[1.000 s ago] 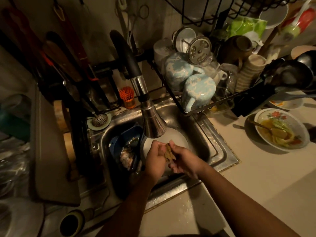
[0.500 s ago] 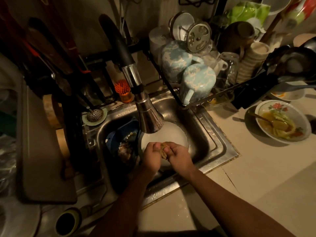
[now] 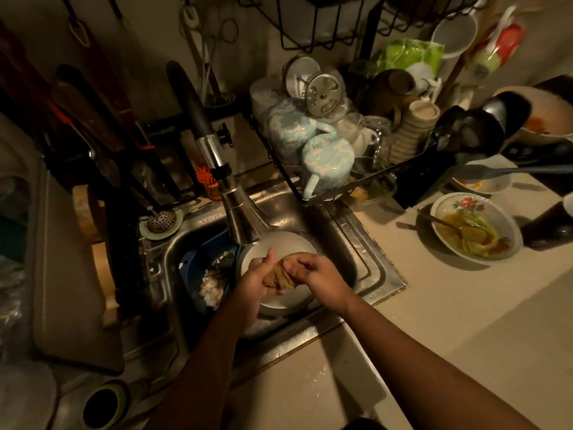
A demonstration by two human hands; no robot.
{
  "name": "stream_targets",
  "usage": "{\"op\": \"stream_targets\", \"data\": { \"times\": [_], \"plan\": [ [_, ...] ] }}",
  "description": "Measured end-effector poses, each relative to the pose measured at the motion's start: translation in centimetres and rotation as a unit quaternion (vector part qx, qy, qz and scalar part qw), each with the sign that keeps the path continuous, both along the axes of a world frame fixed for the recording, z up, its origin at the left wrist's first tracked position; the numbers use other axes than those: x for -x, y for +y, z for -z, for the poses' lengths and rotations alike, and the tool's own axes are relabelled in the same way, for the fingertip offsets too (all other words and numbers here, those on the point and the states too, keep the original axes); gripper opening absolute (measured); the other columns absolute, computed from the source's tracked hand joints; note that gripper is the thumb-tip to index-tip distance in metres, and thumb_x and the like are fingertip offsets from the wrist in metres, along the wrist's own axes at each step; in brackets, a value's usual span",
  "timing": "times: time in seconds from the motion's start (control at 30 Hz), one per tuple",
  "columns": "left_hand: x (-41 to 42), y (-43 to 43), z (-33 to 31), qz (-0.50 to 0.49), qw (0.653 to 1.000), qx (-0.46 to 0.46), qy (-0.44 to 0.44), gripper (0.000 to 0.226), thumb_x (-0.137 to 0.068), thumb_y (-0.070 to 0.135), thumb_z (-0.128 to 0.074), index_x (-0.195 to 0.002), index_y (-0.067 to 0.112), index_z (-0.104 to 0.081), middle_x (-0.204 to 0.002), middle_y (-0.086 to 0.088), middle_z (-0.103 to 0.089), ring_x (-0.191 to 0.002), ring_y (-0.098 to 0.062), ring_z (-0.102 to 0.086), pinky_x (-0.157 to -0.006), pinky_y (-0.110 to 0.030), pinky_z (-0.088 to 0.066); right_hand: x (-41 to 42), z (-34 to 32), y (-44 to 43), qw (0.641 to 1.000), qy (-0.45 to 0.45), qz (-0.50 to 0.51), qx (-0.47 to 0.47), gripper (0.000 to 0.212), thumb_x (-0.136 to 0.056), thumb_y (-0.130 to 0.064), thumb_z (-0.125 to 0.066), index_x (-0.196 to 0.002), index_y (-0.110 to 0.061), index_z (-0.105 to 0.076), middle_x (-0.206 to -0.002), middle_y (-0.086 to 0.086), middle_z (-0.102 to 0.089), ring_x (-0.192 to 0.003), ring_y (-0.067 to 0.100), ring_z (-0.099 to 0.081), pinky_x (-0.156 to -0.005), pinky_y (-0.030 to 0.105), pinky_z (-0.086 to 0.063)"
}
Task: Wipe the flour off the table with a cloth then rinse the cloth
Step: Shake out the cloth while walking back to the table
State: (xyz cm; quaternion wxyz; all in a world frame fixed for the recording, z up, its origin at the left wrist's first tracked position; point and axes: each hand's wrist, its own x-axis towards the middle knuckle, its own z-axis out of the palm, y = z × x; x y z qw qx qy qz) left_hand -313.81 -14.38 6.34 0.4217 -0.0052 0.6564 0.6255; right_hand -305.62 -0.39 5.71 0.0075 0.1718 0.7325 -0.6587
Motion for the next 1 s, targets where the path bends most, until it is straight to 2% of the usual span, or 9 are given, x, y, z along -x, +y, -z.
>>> {"op": "stream_targets", "data": {
  "times": [0.1,0.27,0.37,0.47,0.57,0.7,0.83,0.93,1.0],
  "plan": [
    [-2.7,0.0,-2.1,0.045,0.996,0.014,0.071,0.043,-0.079,0.042,-0.069,-0.111,0.022,-0.050,-0.113,-0.015,-0.065,-0.102,-0.028,-0.064,-0.090,-0.042,-0.052,-2.7,-2.4,1.4,0.994,0.022,0.040,0.097,0.027,-0.084,-0.021,-0.062,-0.106,-0.009,-0.073,-0.105,0.016,-0.072,-0.093,0.023,-0.067,-0.080,0.032,-0.053],
    [-8.9,3.3,-6.5,0.060,0.988,-0.048,0.136,0.060,-0.076,-0.017,-0.060,-0.119,0.023,-0.047,-0.119,-0.004,-0.057,-0.104,-0.018,-0.061,-0.071,-0.020,-0.052,-8.7,-5.8,4.1,0.979,0.046,0.102,0.172,0.040,-0.068,-0.006,-0.059,-0.105,-0.016,-0.070,-0.103,0.013,-0.069,-0.094,0.025,-0.064,-0.077,0.038,-0.050],
    [-13.0,6.8,-8.6,0.097,0.983,-0.102,0.118,0.061,-0.070,-0.006,-0.067,-0.122,0.021,-0.052,-0.116,-0.005,-0.063,-0.104,-0.020,-0.064,-0.081,-0.029,-0.054,-13.2,-7.9,6.6,0.974,0.081,0.131,0.167,0.048,-0.064,-0.005,-0.054,-0.109,-0.014,-0.068,-0.100,0.009,-0.067,-0.081,0.018,-0.061,-0.065,0.027,-0.048],
    [-17.5,10.5,-10.0,0.123,0.982,-0.104,0.096,0.043,-0.076,0.006,-0.071,-0.114,0.023,-0.061,-0.113,-0.009,-0.067,-0.106,-0.025,-0.064,-0.092,-0.044,-0.052,-18.7,-9.4,9.0,0.964,0.114,0.165,0.175,0.048,-0.063,-0.007,-0.050,-0.108,-0.012,-0.067,-0.092,0.007,-0.064,-0.072,0.013,-0.057,-0.057,0.023,-0.044],
    [-22.3,14.1,-11.3,0.159,0.976,-0.089,0.118,0.041,-0.082,-0.010,-0.060,-0.110,0.019,-0.060,-0.104,-0.014,-0.068,-0.095,-0.027,-0.066,-0.083,-0.045,-0.052,-25.5,-10.4,11.2,0.955,0.142,0.204,0.162,0.048,-0.067,-0.012,-0.055,-0.114,-0.011,-0.066,-0.095,0.009,-0.061,-0.080,0.020,-0.057,-0.063,0.027,-0.046],
    [-29.4,18.4,-12.6,0.230,0.954,-0.110,0.157,0.042,-0.082,-0.013,-0.058,-0.105,0.021,-0.065,-0.099,-0.009,-0.072,-0.092,-0.024,-0.069,-0.074,-0.039,-0.056,-35.1,-11.3,13.7,0.944,0.139,0.277,0.111,0.047,-0.080,-0.012,-0.059,-0.126,-0.013,-0.062,-0.105,0.011,-0.066,-0.096,0.021,-0.063,-0.080,0.030,-0.053],
    [-37.5,22.7,-13.8,0.322,0.912,-0.148,0.208,0.038,-0.081,-0.010,-0.063,-0.101,0.022,-0.067,-0.095,-0.003,-0.072,-0.088,-0.017,-0.068,-0.071,-0.031,-0.055,-44.6,-12.8,15.8,0.926,0.125,0.354,0.036,0.032,-0.095,-0.007,-0.064,-0.127,-0.013,-0.062,-0.101,0.003,-0.069,-0.088,0.008,-0.066,-0.076,0.022,-0.052],
    [-43.8,25.7,-15.1,0.387,0.871,-0.172,0.251,0.033,-0.080,-0.003,-0.069,-0.098,0.024,-0.065,-0.091,-0.003,-0.071,-0.084,-0.018,-0.069,-0.064,-0.030,-0.056,-52.0,-14.1,16.9,0.897,0.119,0.426,-0.010,0.023,-0.093,-0.003,-0.065,-0.115,-0.008,-0.065,-0.094,0.014,-0.069,-0.080,0.018,-0.066,-0.072,0.029,-0.055],
    [-47.8,27.4,-15.8,0.427,0.844,-0.184,0.268,0.035,-0.078,-0.006,-0.069,-0.092,0.026,-0.064,-0.089,-0.007,-0.070,-0.081,-0.025,-0.068,-0.066,-0.038,-0.057,-56.6,-14.9,17.2,0.871,0.122,0.475,-0.022,0.018,-0.089,0.009,-0.062,-0.105,0.001,-0.059,-0.089,0.022,-0.067,-0.075,0.030,-0.068,-0.070,0.035,-0.058]
  ]
}}
